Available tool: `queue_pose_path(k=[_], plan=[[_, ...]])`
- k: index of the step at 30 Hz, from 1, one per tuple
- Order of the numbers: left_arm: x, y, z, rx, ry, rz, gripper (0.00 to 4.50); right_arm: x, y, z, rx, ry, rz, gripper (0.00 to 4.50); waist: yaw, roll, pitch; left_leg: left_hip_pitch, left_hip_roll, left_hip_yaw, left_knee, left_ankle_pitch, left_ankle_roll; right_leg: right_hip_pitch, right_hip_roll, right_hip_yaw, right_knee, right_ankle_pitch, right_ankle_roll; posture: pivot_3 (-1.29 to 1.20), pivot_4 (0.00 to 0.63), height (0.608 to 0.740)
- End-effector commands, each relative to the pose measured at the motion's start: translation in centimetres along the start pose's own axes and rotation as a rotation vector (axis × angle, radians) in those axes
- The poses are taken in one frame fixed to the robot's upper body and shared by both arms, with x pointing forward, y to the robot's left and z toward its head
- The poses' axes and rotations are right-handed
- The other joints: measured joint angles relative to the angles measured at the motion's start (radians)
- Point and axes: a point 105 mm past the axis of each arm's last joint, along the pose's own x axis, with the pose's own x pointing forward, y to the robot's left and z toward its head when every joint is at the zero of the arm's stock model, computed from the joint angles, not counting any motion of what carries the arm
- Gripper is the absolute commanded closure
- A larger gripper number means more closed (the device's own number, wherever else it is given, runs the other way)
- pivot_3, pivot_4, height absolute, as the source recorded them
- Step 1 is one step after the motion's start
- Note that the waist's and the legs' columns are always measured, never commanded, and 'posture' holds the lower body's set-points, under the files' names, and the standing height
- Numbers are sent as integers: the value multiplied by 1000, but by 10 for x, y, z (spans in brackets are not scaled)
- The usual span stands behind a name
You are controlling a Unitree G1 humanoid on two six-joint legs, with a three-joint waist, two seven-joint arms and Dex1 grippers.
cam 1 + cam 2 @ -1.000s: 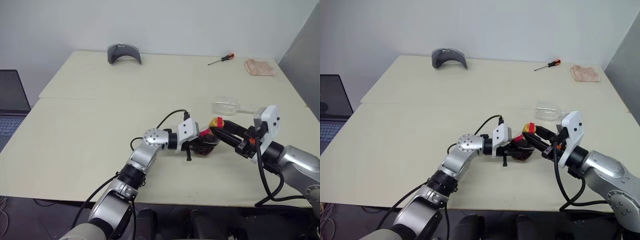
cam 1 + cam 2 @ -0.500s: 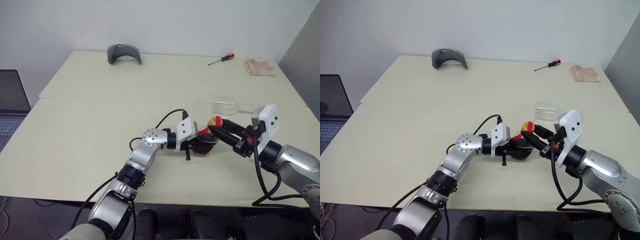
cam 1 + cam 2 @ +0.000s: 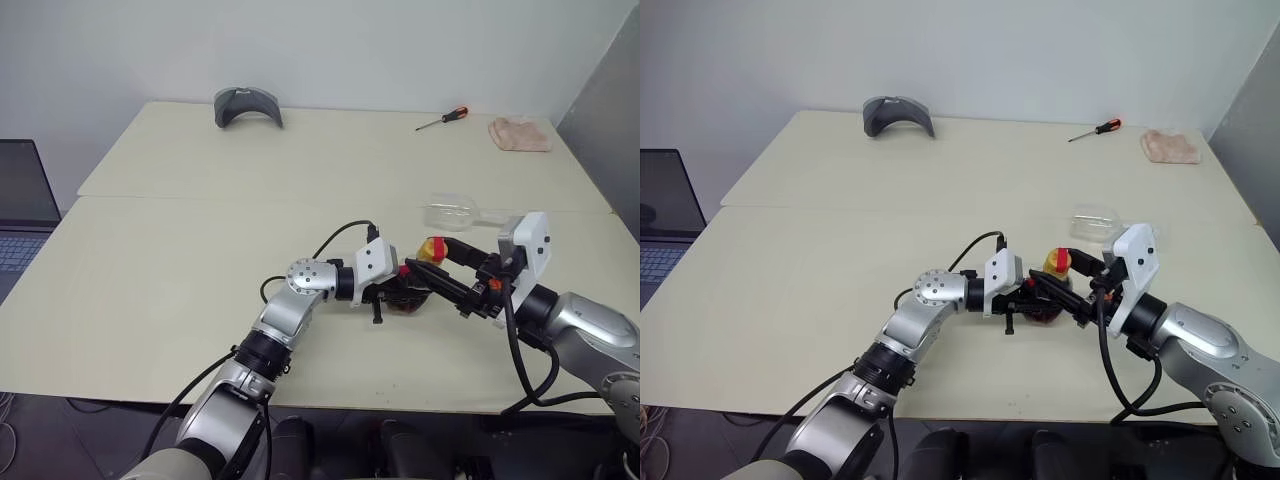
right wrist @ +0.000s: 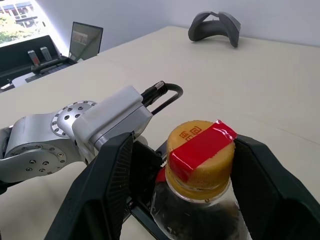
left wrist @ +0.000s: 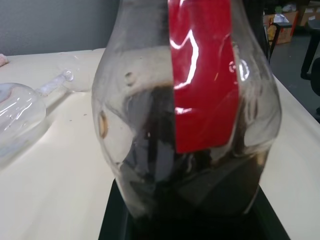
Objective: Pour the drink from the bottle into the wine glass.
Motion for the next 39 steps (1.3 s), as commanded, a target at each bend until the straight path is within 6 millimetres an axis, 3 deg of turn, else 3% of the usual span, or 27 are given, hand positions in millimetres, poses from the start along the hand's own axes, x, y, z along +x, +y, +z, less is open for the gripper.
queue_pose_path(k=[1,20,23,27,34,39], plan=[[4,-2,18,54,-52,-11,3730,-3,6,14,-18,-64,27,1520,0,0,0,0,0,0,0,0,0,0,0,0,0,0,0,0,150,740],[5,-1,17,52,-50,-11,3730,-4,3,18,-20,-87,9,1520,0,0,0,0,0,0,0,0,0,0,0,0,0,0,0,0,150,740],[4,-2,18,52,-51,-12,3730,-3,4,16,-25,-78,10,2098,0,0,0,0,0,0,0,0,0,0,0,0,0,0,0,0,150,740],[4,-2,18,53,-51,-13,3731,-3,5,16,-28,-74,11,3277,0,0,0,0,0,0,0,0,0,0,0,0,0,0,0,0,150,740],[4,-3,19,52,-54,-11,3737,-3,3,19,16,-107,4,3276,0,0,0,0,0,0,0,0,0,0,0,0,0,0,0,0,150,740],[4,-2,19,50,-57,-7,3744,-5,5,28,200,-202,23,3276,0,0,0,0,0,0,0,0,0,0,0,0,0,0,0,0,150,740]])
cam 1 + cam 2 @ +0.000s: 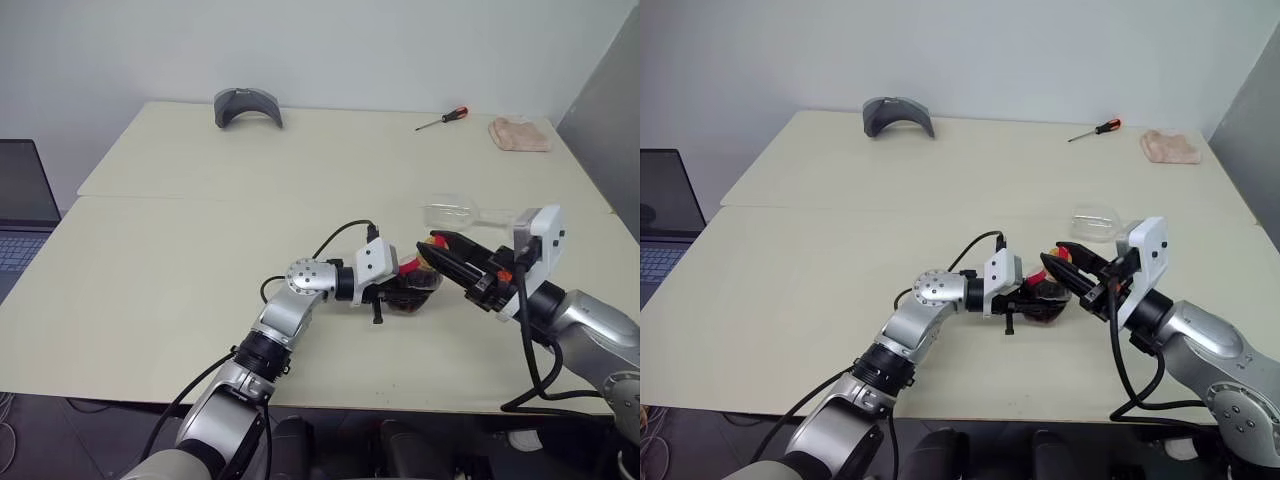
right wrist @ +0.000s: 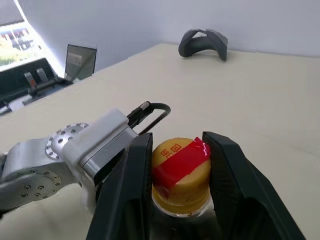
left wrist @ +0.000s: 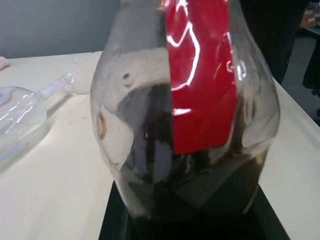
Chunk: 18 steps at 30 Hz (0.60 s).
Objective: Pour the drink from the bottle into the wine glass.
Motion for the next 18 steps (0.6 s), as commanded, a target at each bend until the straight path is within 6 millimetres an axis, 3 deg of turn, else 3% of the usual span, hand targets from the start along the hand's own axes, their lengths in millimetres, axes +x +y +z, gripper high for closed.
queue_pose_path(k=[1,7,12,15,18], plan=[[6,-3,14,40,-42,-16,3744,-2,14,15,36,-66,65,3276,0,0,0,0,0,0,0,0,0,0,0,0,0,0,0,0,150,740],[6,-3,14,39,-45,-12,3747,-12,4,13,-42,-22,-8,3294,0,0,0,0,0,0,0,0,0,0,0,0,0,0,0,0,150,740],[5,-3,13,40,-44,-10,3748,-40,-33,7,-231,83,-198,3295,2,0,0,0,0,0,-1,0,0,0,0,-1,-1,0,1,0,150,740],[5,-4,12,43,-44,-10,3748,-59,-59,-9,-307,178,-317,3297,3,0,0,0,0,0,0,0,0,0,0,0,-1,-1,1,0,150,740],[7,-4,13,44,-48,-10,3748,-72,-70,-37,-308,270,-354,3297,3,0,0,0,0,0,0,0,0,0,0,0,-1,-1,2,0,150,740]])
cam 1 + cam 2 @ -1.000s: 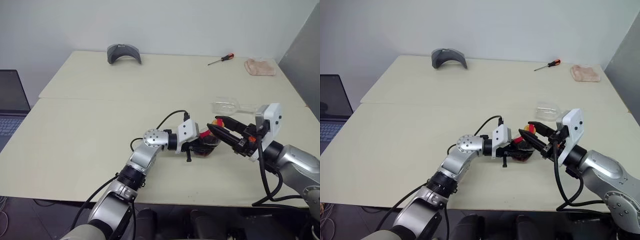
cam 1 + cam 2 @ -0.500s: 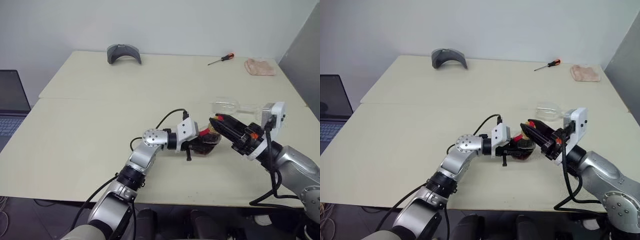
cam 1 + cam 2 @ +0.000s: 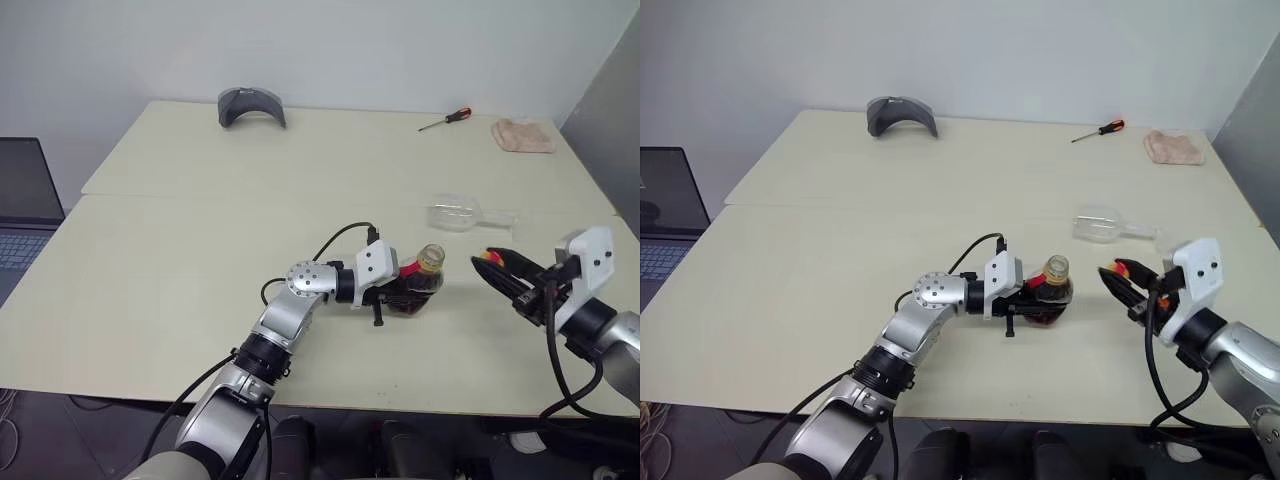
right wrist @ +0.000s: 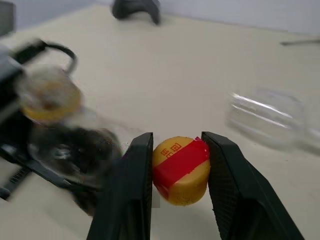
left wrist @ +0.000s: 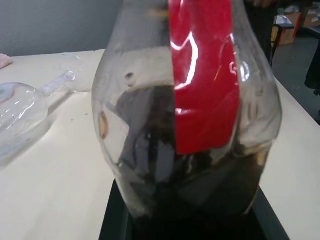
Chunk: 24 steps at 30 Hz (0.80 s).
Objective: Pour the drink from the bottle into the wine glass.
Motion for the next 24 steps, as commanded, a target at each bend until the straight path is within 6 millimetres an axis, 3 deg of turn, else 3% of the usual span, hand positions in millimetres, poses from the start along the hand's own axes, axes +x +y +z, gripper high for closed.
queue_pose_path(k=[1,5,13,22,24], plan=[[5,0,17,51,-58,-4,3748,-4,-8,-22,-52,55,-39,3297,-1,0,0,0,0,0,0,0,0,0,0,0,0,0,0,0,150,740],[7,0,18,55,-63,-6,3748,-7,-21,-61,-42,139,-112,3297,-2,1,0,0,0,0,0,0,0,0,0,0,0,0,0,0,150,740],[7,2,20,60,-68,3,3748,-5,-17,-87,27,175,-119,3297,-2,2,-1,1,0,0,0,0,0,0,0,1,1,0,0,0,150,740],[6,3,19,61,-64,12,3748,-6,-12,-105,87,253,-123,231,-2,2,-1,1,0,1,0,0,0,0,0,1,1,0,0,0,150,740],[5,4,19,63,-62,17,3748,-8,-13,-102,97,251,-121,10,-2,2,-1,1,1,0,0,0,0,0,0,1,1,0,0,0,150,740]])
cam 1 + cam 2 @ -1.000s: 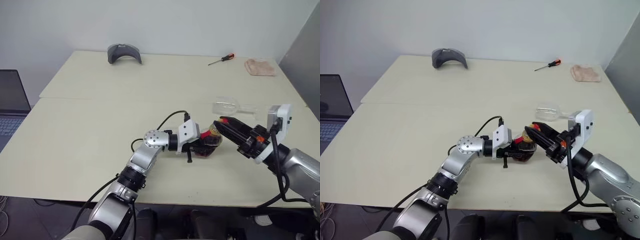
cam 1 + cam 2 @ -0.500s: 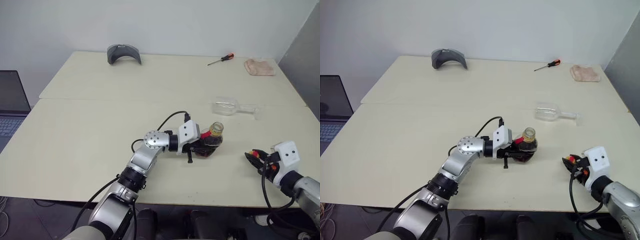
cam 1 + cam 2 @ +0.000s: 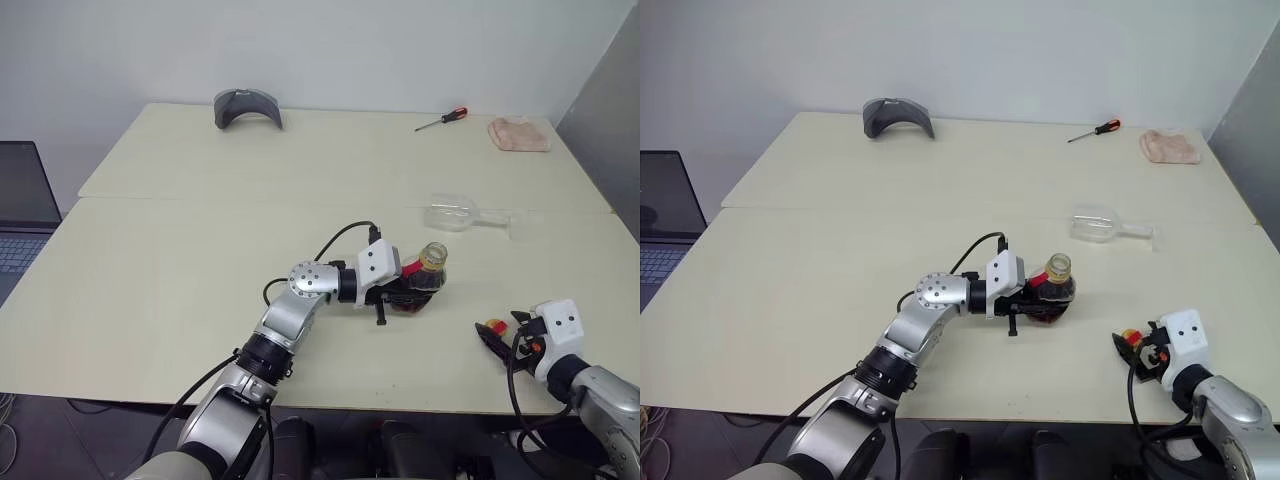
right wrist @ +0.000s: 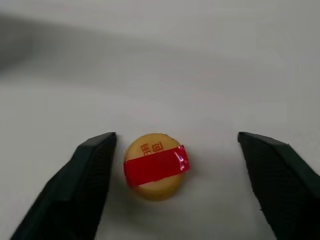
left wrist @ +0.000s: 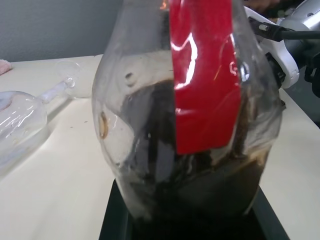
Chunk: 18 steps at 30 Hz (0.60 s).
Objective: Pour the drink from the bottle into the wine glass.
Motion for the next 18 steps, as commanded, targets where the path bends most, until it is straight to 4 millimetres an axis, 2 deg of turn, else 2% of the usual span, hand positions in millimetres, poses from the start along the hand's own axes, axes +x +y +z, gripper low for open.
queue_pose_path(k=[1,4,8,10,12,14,18], plan=[[2,4,17,64,-47,11,3748,-6,3,6,13,-1,32,0,0,0,0,0,0,0,0,0,0,0,0,0,0,0,0,0,150,740],[-1,9,15,78,-34,40,3748,-16,0,19,-11,-23,44,0,1,0,0,0,0,0,0,0,0,0,0,0,0,0,0,0,150,740],[-8,20,12,62,-31,138,3748,-29,1,42,-230,2,86,0,-1,1,0,0,-1,0,0,0,0,0,0,0,0,0,0,0,150,740],[-15,30,13,58,-34,209,3748,-32,9,61,-302,-31,140,0,-1,0,0,0,0,0,0,0,0,0,0,0,0,-1,1,0,150,740],[-23,42,13,51,-37,295,3748,-34,22,84,-337,-97,219,0,-2,0,0,0,0,-1,0,0,0,0,1,0,0,-1,2,0,150,740],[-40,62,10,47,-31,442,3748,-34,49,112,-374,-195,355,0,-5,0,0,1,1,-1,0,0,0,0,1,0,1,-1,2,0,150,740],[-77,95,4,40,-5,690,3748,-27,89,133,-445,-269,548,0,-3,-1,1,1,1,-2,0,0,0,0,2,0,1,0,1,0,150,740]])
